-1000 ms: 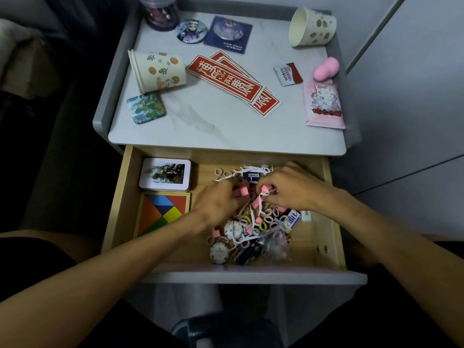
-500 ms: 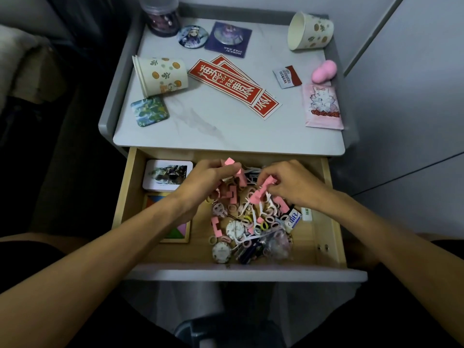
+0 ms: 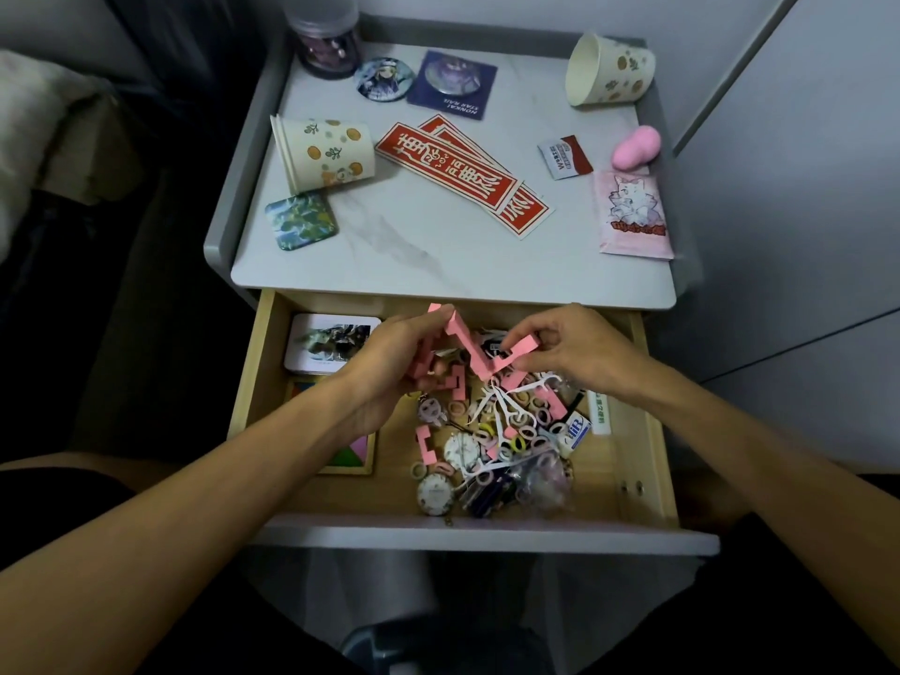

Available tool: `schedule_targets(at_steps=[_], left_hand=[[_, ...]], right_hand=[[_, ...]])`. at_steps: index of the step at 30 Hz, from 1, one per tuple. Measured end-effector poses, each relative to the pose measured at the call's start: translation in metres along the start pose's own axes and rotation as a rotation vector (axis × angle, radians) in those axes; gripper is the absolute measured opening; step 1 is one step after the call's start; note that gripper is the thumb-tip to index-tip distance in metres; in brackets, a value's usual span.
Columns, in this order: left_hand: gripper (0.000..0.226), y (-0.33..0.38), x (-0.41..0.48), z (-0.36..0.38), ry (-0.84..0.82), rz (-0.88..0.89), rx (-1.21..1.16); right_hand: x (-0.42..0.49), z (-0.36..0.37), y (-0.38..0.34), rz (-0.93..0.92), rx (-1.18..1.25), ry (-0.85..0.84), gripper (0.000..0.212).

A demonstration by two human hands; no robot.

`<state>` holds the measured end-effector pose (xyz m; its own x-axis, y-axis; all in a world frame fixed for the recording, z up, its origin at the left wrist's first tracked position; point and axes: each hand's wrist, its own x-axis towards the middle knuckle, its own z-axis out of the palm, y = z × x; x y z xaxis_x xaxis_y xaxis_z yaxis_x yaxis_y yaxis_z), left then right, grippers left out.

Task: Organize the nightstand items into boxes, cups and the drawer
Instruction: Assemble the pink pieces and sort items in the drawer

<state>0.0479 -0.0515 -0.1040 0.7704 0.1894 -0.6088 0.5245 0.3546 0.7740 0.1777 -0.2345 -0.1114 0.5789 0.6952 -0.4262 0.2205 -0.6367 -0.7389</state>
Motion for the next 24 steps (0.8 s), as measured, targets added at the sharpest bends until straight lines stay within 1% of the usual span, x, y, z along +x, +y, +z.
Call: schedule_targets(at_steps=[2, 5, 8, 10, 12, 15, 17, 19, 20, 22, 24], left_hand=[[0.031, 0.001, -0.001, -0.001, -0.024, -0.013, -0.053], [0.036, 0.003, -0.003, -0.006, -0.099, -0.019, -0.136], [0.038, 0.01, -0.01, -0.01, -0.161, 0.008, -0.145], [0.034, 0.018, -0.018, -0.012, -0.164, 0.023, -0.127], [0.034, 0.027, -0.025, -0.013, -0.167, 0.03, -0.119], [0.035, 0.039, -0.036, -0.017, -0.161, 0.057, -0.113], [0.035, 0.042, -0.04, -0.019, -0.152, 0.078, -0.104], [0.036, 0.04, -0.041, -0.02, -0.145, 0.086, -0.12], [0.038, 0.039, -0.041, -0.019, -0.146, 0.087, -0.132], [0.043, 0.036, -0.04, -0.018, -0.149, 0.084, -0.144], [0.045, 0.035, -0.041, -0.015, -0.146, 0.072, -0.163]], right_hand=[[-0.003, 0.0, -0.003, -0.012, 0.097, -0.016, 0.019], [-0.007, 0.003, -0.011, -0.04, 0.21, -0.012, 0.022], [-0.009, 0.01, -0.018, -0.07, 0.09, 0.025, 0.026], [-0.012, 0.016, -0.027, -0.107, 0.038, -0.041, 0.026], [-0.015, 0.02, -0.035, -0.116, 0.091, -0.087, 0.028], [-0.021, 0.021, -0.051, -0.053, 0.287, -0.013, 0.032], [-0.024, 0.021, -0.06, -0.034, 0.349, -0.009, 0.025], [-0.03, 0.023, -0.071, -0.047, 0.334, -0.048, 0.014], [-0.032, 0.026, -0.074, -0.058, 0.314, -0.053, 0.015], [-0.03, 0.033, -0.075, -0.089, 0.289, 0.003, 0.02], [-0.026, 0.041, -0.07, -0.119, 0.305, 0.065, 0.015]])
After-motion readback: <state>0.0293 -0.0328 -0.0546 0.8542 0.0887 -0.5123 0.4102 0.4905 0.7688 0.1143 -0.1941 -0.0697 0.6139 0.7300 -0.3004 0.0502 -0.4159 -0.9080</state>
